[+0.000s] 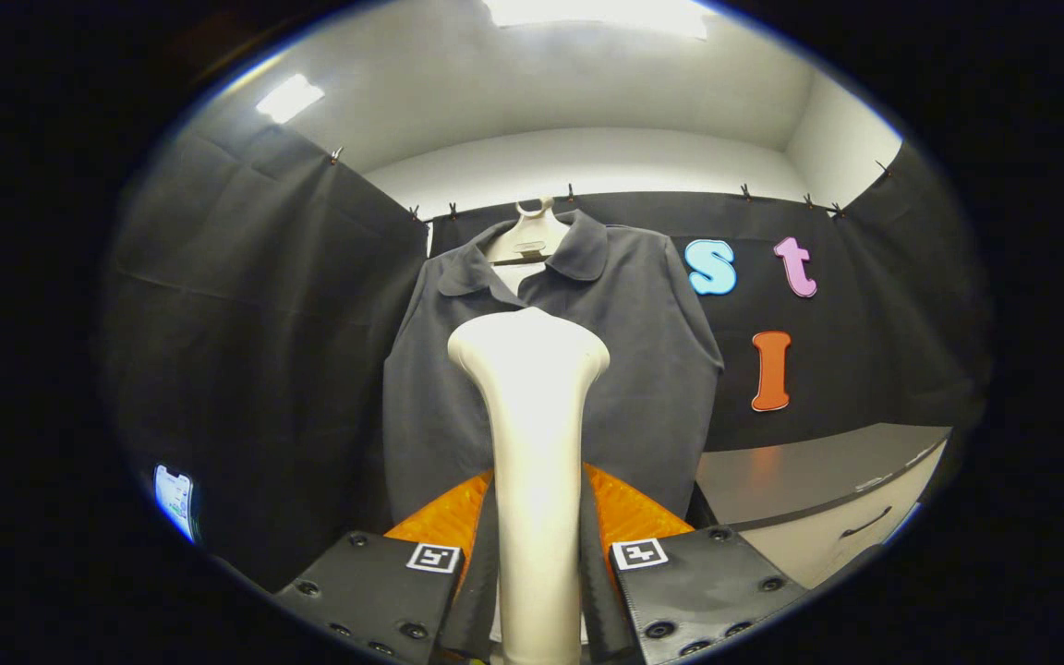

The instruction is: Iron the clothes twice with a garment steamer, once on the left side and once on the right side.

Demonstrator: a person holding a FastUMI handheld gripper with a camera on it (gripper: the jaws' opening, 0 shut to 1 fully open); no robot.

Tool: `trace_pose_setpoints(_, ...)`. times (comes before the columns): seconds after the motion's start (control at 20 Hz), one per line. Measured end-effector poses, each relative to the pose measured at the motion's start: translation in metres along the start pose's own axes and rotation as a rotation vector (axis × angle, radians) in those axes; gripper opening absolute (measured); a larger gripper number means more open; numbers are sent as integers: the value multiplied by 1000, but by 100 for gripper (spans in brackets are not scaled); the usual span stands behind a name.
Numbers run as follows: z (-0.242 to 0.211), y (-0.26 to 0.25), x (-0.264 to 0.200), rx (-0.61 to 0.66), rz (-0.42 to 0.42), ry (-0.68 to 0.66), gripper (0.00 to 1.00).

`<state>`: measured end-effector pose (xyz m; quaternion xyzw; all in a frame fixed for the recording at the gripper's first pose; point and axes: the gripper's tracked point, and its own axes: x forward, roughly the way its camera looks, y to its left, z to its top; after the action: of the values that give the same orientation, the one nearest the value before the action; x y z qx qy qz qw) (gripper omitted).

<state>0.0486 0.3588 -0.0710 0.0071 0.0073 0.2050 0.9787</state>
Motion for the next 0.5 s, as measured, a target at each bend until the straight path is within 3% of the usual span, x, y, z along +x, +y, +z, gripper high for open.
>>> trace_pose_setpoints(0.5, 9, -38, -2, -32, -81, -13, 46)
